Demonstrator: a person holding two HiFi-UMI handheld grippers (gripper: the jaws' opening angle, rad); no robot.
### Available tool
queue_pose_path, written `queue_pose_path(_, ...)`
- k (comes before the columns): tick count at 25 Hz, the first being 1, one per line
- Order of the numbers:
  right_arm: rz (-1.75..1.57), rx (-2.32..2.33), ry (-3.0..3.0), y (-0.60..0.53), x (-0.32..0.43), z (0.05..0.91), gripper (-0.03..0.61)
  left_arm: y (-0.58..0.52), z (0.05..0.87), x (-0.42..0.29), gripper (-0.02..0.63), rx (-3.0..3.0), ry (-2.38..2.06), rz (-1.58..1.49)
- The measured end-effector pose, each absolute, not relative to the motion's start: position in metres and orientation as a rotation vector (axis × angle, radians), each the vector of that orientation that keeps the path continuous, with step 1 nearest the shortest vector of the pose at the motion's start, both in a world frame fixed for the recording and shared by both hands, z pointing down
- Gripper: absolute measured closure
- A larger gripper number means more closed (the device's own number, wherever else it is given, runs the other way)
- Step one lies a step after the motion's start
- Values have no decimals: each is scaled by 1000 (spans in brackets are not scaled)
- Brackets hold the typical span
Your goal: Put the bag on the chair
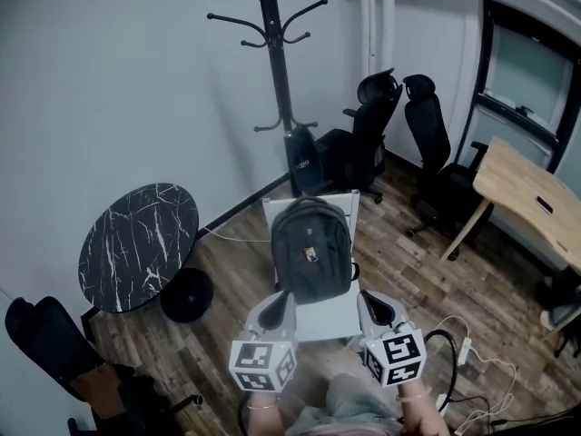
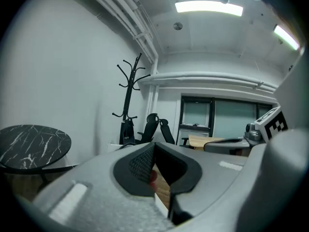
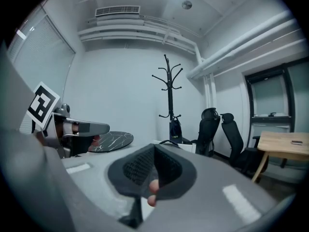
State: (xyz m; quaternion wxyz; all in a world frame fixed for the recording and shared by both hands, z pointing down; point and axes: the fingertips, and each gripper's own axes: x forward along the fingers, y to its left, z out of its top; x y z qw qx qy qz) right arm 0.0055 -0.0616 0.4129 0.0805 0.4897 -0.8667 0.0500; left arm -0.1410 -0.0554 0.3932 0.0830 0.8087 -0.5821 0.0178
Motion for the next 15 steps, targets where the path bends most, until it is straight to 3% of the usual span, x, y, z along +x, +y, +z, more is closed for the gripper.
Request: queue_pose_path(15, 186, 1378, -2587, -199, -38, 440, 575, -197, 416, -154, 603, 2444, -1702, 183)
